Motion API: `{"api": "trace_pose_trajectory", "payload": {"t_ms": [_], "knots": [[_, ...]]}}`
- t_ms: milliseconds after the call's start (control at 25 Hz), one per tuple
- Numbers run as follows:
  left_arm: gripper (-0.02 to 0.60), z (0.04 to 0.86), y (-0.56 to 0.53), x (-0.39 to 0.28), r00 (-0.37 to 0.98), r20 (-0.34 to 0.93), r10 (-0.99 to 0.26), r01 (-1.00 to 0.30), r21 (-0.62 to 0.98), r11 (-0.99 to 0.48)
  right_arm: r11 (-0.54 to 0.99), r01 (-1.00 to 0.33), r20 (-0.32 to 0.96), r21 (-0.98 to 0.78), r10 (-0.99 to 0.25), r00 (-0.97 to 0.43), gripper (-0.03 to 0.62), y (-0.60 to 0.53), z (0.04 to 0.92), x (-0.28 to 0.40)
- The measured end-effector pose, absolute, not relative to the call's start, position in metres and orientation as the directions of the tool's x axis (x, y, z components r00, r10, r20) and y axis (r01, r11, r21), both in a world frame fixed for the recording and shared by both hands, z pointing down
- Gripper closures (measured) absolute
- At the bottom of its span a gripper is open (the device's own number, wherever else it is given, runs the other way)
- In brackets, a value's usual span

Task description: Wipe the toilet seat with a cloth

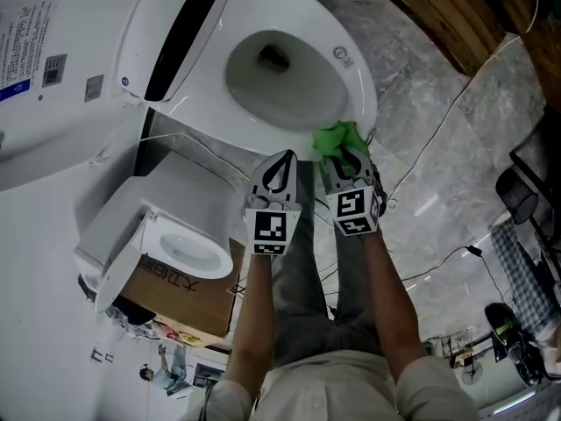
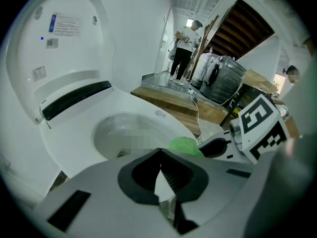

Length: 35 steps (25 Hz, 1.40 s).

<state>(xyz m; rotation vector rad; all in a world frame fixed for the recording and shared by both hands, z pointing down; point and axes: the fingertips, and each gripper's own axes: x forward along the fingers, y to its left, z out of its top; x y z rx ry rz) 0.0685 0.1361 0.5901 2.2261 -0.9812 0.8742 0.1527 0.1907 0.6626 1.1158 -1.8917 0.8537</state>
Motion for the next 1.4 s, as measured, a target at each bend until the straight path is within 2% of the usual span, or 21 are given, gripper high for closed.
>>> {"api": "trace_pose_trajectory", "payload": {"t_ms": [1040,1400], "knots": [[0.569,0.581,0.125,0.150,0.645,0.685,-0.337,-0.678,0.310,-0.666,0.326,-0.942,0.875,-0.080,-0.430,-0.224,0.497,0.157,0.663,0.228],[0.569,0.579,0.111,0.161,0.652,0.672,-0.351,-0.683,0.319,-0.657,0.323,-0.945,0.879,-0.056,-0.434,-0.200,0.497,0.123,0.665,0.241]]}}
